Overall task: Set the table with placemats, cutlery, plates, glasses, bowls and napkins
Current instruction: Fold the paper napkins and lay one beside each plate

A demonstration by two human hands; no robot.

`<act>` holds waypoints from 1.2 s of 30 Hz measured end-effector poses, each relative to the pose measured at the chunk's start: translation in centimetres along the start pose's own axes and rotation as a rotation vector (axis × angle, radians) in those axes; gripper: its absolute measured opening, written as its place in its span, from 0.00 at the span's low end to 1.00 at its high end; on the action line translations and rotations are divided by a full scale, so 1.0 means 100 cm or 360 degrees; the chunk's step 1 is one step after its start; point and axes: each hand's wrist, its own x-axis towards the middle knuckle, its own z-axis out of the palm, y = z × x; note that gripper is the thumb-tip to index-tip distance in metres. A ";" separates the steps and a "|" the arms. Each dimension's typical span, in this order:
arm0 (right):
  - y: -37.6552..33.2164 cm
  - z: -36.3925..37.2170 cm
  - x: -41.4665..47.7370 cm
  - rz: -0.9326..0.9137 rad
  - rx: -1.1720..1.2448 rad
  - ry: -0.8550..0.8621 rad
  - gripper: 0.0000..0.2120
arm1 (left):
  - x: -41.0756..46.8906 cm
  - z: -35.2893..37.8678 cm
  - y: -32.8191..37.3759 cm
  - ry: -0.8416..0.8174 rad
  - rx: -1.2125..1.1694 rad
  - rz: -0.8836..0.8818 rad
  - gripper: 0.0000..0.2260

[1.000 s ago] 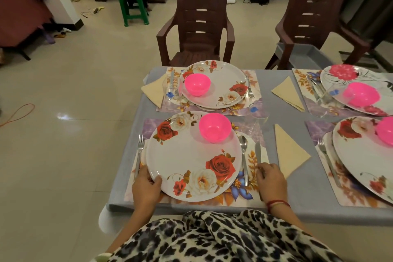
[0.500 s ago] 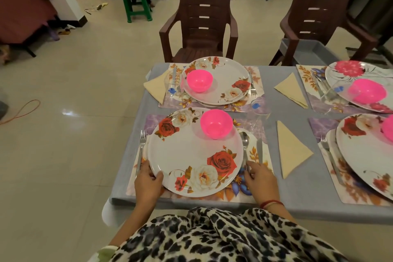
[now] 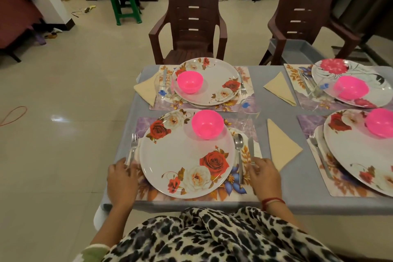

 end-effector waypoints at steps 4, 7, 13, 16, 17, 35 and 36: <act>0.007 0.007 0.011 0.0010 -0.0124 -0.0054 0.10 | 0.009 0.005 0.001 -0.0065 0.0054 0.0084 0.14; 0.007 0.010 0.014 0.0029 -0.0128 -0.0052 0.09 | 0.014 0.007 0.003 -0.0081 0.0063 0.0096 0.12; 0.009 0.007 0.010 0.0006 -0.0029 -0.0024 0.08 | 0.021 0.009 -0.001 -0.0107 0.0103 0.0104 0.13; 0.008 0.008 0.011 0.0013 -0.0041 -0.0022 0.08 | 0.022 0.011 -0.003 -0.0110 0.0119 0.0113 0.13; 0.007 0.008 0.011 0.0023 -0.0040 -0.0022 0.08 | 0.024 0.012 -0.006 -0.0105 0.0119 0.0118 0.14; -0.015 -0.011 -0.006 -0.0374 0.0313 0.0524 0.14 | 0.021 -0.009 0.008 0.0282 -0.0091 0.0377 0.22; -0.016 -0.010 -0.008 -0.0402 0.0313 0.0523 0.14 | 0.022 -0.009 0.011 0.0299 -0.0119 0.0403 0.23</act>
